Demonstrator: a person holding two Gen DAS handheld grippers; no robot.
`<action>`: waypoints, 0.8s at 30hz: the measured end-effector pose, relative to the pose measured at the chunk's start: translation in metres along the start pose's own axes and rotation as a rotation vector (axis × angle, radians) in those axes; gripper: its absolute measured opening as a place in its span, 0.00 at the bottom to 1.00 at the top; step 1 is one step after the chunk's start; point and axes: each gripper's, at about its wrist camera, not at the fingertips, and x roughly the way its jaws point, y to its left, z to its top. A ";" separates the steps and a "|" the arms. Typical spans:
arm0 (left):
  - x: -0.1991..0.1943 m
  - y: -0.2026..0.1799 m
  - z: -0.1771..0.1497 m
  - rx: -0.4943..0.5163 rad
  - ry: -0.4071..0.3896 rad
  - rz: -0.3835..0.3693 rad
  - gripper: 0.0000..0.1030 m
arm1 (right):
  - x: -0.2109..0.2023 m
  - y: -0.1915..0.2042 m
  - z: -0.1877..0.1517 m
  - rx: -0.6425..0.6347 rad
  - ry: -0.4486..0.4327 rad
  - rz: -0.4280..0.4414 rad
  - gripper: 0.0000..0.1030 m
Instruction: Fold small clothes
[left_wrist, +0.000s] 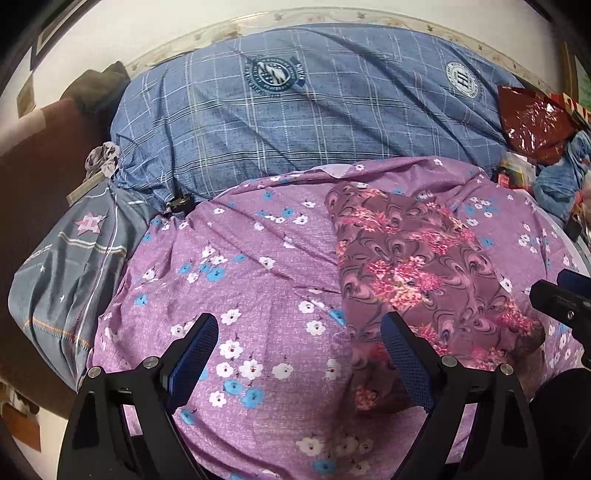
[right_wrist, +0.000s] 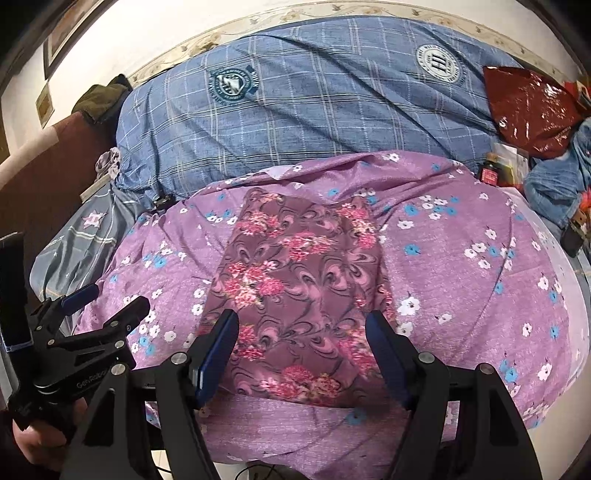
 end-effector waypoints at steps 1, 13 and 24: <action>0.000 -0.003 0.001 0.006 0.002 -0.003 0.88 | 0.000 -0.004 0.000 0.007 0.000 -0.004 0.71; 0.004 -0.011 0.003 0.018 0.024 -0.038 0.88 | -0.003 -0.019 0.001 0.044 -0.002 -0.045 0.71; -0.011 -0.003 0.000 -0.016 -0.006 -0.047 0.88 | -0.018 0.003 0.007 -0.026 -0.035 -0.100 0.71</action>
